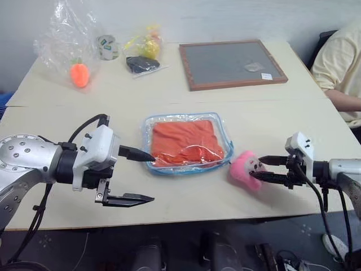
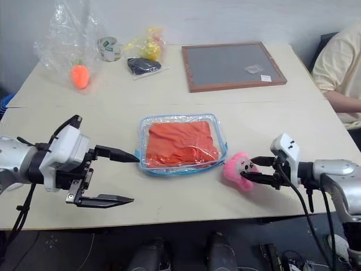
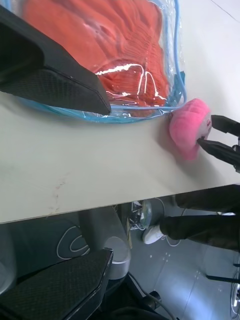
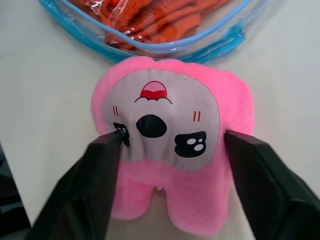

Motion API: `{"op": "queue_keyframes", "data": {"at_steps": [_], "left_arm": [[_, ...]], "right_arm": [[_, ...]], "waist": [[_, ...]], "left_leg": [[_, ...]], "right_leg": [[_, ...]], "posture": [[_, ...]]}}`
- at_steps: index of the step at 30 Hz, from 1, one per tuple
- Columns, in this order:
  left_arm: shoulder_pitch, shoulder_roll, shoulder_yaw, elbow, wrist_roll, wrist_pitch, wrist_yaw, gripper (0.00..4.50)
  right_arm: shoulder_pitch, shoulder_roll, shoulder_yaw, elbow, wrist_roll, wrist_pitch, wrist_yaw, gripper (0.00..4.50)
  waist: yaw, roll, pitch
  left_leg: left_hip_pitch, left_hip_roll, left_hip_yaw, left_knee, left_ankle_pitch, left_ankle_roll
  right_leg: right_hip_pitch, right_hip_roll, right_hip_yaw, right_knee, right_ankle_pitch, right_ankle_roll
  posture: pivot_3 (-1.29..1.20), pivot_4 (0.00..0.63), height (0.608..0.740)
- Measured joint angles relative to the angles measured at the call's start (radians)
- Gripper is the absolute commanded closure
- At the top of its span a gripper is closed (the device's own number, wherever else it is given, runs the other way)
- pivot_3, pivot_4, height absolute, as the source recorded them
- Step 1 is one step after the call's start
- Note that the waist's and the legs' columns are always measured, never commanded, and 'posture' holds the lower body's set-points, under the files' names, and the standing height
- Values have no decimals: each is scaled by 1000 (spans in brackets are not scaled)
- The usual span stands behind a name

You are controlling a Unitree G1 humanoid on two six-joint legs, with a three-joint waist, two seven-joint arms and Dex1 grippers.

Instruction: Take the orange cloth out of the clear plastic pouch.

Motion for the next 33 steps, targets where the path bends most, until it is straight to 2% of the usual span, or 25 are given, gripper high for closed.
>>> {"op": "queue_keyframes", "data": {"at_steps": [4, 7, 11, 14, 16, 18, 22, 24, 27, 33], "left_arm": [[-4, 0, -3, 1, 1, -2, 6, 0], [-5, 0, -8, 3, 3, -6, 7, 0], [-1, 0, -9, 10, 5, -11, 6, 0], [0, 0, -9, 24, 13, -21, 0, 0], [1, 0, -10, 35, 19, -25, -4, 0], [-1, 0, -22, 36, 22, -28, -8, 0], [-6, -3, -39, 39, 28, -33, -14, 0], [-6, -4, -51, 40, 34, -37, -16, 0], [-17, -11, -69, 45, 48, -43, -16, 0], [-43, -41, -124, 74, 95, -73, -17, 0]], "right_arm": [[16, -1, -3, -4, 7, 0, 13, 3653], [52, -18, -21, -21, 47, 5, 59, 4487], [83, -56, -80, -123, 140, 4, 169, 4487], [73, -59, -55, -215, 154, -8, 178, 4487], [41, -33, 20, -268, 121, -34, 156, 4487], [-27, 47, 159, -312, 45, -75, 96, 4487], [-136, 180, 354, -288, -110, -124, -20, 4487], [-166, 210, 405, -261, -164, -148, -51, 4487], [-187, 215, 454, -227, -220, -198, -45, 3798], [-186, 193, 465, -217, -210, -189, 10, 1785]], "waist": [[1, 0, 0], [2, 0, 0], [5, 1, 0], [4, 1, 0], [2, 1, 0], [-5, 0, 0], [-9, 1, 0], [-6, 1, 0], [-6, 1, 0], [-9, 1, 0]], "left_leg": [[0, 0, 0, 0, 0, 0], [0, 0, 0, 0, 0, 0], [0, 0, 0, 0, 0, 0], [1, 1, 0, 0, 0, -1], [1, 1, 0, 0, -1, -1], [1, 1, 0, 0, -1, -1], [0, 1, 1, 0, -1, -2], [-1, 0, 0, 1, -1, -2], [-1, 0, 0, 1, -1, -2], [-1, 1, 0, 1, -1, -2]], "right_leg": [[0, 0, 0, 0, 0, 0], [0, 0, 0, 0, 0, 0], [0, 1, 0, 0, 0, 0], [0, 1, 0, 1, 0, -1], [0, 1, 0, 1, 0, -1], [0, 1, 1, 1, -1, -1], [-1, 1, 0, 2, -1, -2], [-2, 1, 0, 2, -1, -2], [-2, 1, 0, 2, -1, -2], [-2, 2, 0, 2, -1, -2]], "posture": [[0, 150, 740], [0, 150, 740], [0, 150, 740], [0, 150, 740], [0, 150, 740], [0, 150, 740], [0, 150, 740], [0, 150, 740], [0, 150, 740], [0, 150, 740]]}}
